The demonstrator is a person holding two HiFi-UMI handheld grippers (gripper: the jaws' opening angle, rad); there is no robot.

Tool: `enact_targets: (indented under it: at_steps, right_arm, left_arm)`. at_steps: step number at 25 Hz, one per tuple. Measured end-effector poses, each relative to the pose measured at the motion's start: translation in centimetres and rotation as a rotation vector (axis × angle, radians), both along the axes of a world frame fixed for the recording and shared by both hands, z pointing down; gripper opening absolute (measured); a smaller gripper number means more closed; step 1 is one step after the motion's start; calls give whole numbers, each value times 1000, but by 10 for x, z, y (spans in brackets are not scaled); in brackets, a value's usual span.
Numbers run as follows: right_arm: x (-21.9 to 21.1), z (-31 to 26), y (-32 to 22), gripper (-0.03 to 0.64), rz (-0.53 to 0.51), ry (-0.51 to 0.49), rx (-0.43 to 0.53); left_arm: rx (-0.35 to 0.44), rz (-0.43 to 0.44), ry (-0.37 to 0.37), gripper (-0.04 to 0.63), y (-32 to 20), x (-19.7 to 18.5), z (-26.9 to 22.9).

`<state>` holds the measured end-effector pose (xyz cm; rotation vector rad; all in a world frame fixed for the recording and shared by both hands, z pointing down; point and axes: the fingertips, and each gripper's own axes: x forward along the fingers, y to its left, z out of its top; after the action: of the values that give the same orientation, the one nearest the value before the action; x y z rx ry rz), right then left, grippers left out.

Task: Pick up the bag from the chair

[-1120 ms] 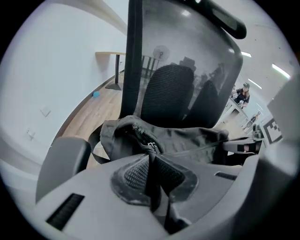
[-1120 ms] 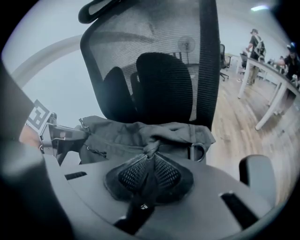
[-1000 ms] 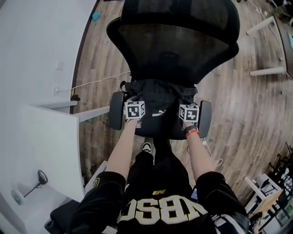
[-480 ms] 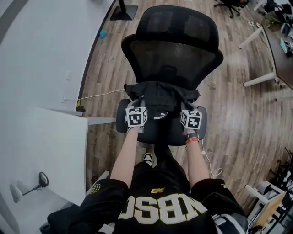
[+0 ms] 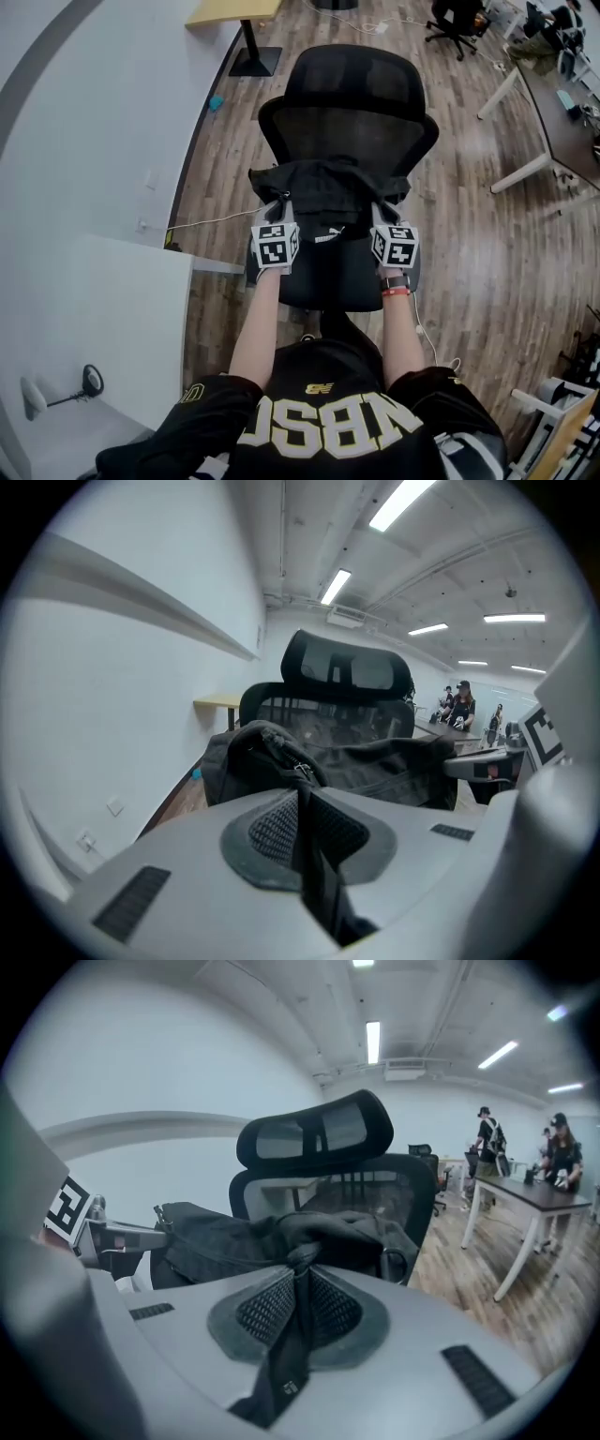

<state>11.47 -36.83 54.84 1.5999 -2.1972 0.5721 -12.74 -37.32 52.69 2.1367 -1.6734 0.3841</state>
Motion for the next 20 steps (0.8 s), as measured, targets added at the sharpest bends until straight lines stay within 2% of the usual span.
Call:
enact_targets:
  at_steps: [8, 13, 20]
  right_arm:
    - [-6, -107, -17, 44, 14, -13, 214]
    - [-9, -177, -18, 44, 13, 1, 370]
    - [-14, -259, -11, 44, 12, 3, 536]
  left_arm:
    - [220, 12, -21, 35, -15, -3, -107]
    - [340, 11, 32, 35, -14, -4, -168]
    - [496, 14, -10, 36, -8, -3, -245]
